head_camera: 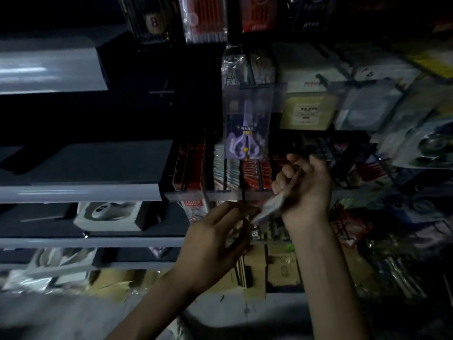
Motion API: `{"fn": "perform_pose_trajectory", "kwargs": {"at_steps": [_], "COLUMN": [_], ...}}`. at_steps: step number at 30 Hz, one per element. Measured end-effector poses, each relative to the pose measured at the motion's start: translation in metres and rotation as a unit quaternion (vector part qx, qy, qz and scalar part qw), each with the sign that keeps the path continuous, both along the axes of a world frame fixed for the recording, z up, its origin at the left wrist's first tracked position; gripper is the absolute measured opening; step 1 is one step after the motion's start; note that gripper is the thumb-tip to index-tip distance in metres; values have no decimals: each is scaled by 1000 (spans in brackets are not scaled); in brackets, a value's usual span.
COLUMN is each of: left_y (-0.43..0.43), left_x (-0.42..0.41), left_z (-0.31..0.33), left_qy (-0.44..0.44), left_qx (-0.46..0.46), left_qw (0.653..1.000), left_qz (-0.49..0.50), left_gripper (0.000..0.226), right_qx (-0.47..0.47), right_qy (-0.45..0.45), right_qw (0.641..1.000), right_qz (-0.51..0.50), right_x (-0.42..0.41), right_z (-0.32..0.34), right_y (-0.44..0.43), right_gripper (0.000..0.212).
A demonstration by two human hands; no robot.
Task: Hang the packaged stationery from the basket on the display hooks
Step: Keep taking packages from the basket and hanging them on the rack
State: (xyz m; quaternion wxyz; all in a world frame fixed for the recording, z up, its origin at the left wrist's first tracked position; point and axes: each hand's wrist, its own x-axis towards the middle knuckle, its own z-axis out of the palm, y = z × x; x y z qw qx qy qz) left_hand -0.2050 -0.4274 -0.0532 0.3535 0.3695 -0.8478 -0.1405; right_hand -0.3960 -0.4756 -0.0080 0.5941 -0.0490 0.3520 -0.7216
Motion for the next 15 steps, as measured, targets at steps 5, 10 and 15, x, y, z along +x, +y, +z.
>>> {"fn": "perform_pose_trajectory", "kwargs": {"at_steps": [5, 10, 15], "left_y": [-9, -12, -17], "left_x": [8, 8, 9], "left_z": [3, 8, 4], "left_qy": [158, 299, 352], "left_qx": [226, 350, 438], "left_qw": [960, 887, 827], "left_qz": [40, 23, -19], "left_gripper": [25, 13, 16], "right_qx": [1, -16, -45], "right_qy": [125, 278, 377], "right_qw": [989, 949, 917], "right_qz": [77, 147, 120], "right_x": [3, 9, 12], "right_z": [11, 5, 1], "right_y": [12, 17, 19], "right_gripper": [37, 43, 26]}}
